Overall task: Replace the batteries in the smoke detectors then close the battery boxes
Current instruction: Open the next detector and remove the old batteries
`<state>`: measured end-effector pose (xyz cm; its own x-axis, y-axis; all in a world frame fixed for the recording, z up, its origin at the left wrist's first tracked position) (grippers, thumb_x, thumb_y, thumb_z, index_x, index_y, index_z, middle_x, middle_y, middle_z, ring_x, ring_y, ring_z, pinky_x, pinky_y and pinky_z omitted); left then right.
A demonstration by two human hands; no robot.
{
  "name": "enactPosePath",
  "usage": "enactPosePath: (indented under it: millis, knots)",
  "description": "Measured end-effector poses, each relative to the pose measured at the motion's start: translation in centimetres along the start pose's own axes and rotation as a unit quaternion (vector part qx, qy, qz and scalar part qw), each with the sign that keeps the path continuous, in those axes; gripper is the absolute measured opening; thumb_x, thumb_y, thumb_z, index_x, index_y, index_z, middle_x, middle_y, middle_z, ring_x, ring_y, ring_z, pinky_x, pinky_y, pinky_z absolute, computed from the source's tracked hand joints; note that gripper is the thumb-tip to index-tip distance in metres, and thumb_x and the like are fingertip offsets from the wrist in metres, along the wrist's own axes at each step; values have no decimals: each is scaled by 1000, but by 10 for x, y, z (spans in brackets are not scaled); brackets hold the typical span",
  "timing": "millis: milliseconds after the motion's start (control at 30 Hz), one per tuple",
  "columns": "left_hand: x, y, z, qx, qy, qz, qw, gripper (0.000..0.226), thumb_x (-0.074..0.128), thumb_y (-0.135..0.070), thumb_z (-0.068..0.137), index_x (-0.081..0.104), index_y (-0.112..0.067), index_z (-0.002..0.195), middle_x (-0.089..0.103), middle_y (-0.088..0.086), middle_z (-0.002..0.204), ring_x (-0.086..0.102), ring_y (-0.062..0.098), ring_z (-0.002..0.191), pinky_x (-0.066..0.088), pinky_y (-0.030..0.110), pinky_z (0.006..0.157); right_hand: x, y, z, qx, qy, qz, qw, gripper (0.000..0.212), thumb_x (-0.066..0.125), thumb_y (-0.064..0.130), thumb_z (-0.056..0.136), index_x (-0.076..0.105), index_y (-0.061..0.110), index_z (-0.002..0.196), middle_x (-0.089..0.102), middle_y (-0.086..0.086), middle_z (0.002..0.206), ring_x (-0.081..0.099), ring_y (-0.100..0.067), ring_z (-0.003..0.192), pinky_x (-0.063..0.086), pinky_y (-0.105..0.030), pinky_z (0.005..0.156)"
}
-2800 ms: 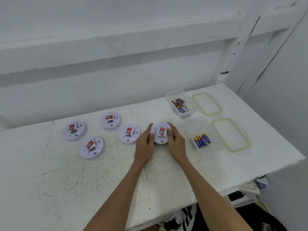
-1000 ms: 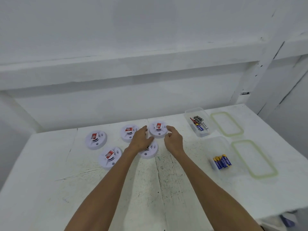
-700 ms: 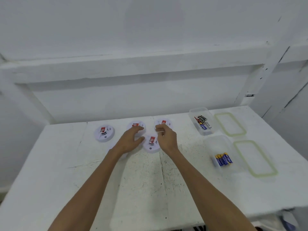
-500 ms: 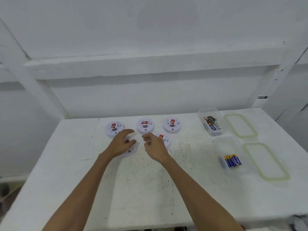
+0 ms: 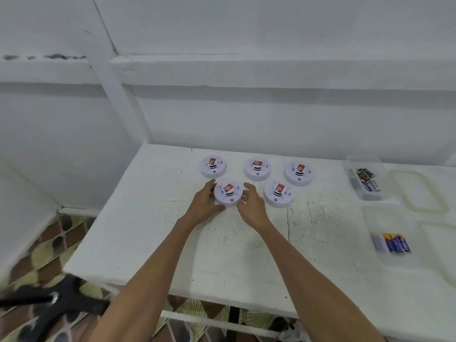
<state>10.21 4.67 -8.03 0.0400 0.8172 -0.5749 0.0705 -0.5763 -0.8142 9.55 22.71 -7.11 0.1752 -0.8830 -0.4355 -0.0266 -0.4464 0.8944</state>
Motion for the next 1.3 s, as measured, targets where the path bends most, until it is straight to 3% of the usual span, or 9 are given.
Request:
enactPosePath:
  millis: [167,267,433,567,667,767,933,1133,1300]
  knots:
    - [7,1,-10,-9,-47,-60,997,93,91,-44,72,41,-24,148,58,-14,130,58,5,113,45,21,94,-6,-5,-7,-48,-24,-48,997,76,71,-4,78,38,11,145,45,-11,140,48,-25,129,42,-34,108]
    - [18,-19,-15,11,-54,-103,993,77,82,-53,79,50,-26,143,62,-15,124,60,-5,107,48,17,91,-31,-12,-12,-117,-78,-92,986,59,73,15,84,48,17,137,46,-4,132,48,-20,121,45,-35,103]
    - [49,-66,-14,66,-25,-150,986,42,58,-44,101,60,-27,139,63,-2,117,61,8,111,49,29,98,-86,-26,-31,-192,-152,-104,964,39,59,36,97,55,17,131,55,4,123,50,-12,111,48,-26,89]
    - [95,-84,-13,107,36,-123,986,55,63,-23,100,45,-33,151,57,2,120,59,7,106,49,25,89,-125,-51,-51,-162,-196,-79,964,36,61,36,97,58,17,127,64,7,108,60,-15,95,51,-27,76]
    - [132,-96,-16,156,66,-72,983,83,78,-30,88,32,-33,157,50,-3,125,57,3,105,50,19,89,-147,-68,-68,-117,-232,-26,965,37,61,38,97,58,21,130,68,11,108,63,-1,92,49,-16,74]
    - [167,-110,-24,195,57,-74,976,90,90,-43,69,43,-34,145,49,-7,130,53,5,114,47,14,90,-164,-86,-84,-43,-270,-10,962,44,62,35,96,54,17,135,66,13,83,60,7,75,43,-7,64]
    - [206,-117,-26,222,8,-72,972,86,94,-53,62,56,-18,131,53,-6,117,54,4,105,51,20,81,-180,-110,-101,34,-265,-31,963,34,56,40,98,51,17,123,53,5,52,54,-2,51,36,-15,48]
    - [214,-116,-23,223,-23,-37,974,85,88,-69,60,51,-22,120,55,-11,112,56,10,101,54,36,79,-184,-125,-100,74,-282,-85,953,36,53,47,97,63,21,119,65,4,80,63,-11,76,49,-27,68]
    - [216,-117,-25,203,-12,11,979,96,74,-79,62,51,-25,138,56,-13,137,50,12,128,44,39,106,-177,-118,-97,66,-311,-102,942,51,60,53,90,52,23,132,51,0,126,56,-16,109,50,-31,83]
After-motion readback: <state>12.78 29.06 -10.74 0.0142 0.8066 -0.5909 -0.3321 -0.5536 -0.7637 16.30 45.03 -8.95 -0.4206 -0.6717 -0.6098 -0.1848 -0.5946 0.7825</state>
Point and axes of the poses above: each hand's wrist, its own z-axis towards the middle knuckle, its own x-axis out of the palm, y = z × x, the point moved 3 cm from there along z, towards the middle knuckle
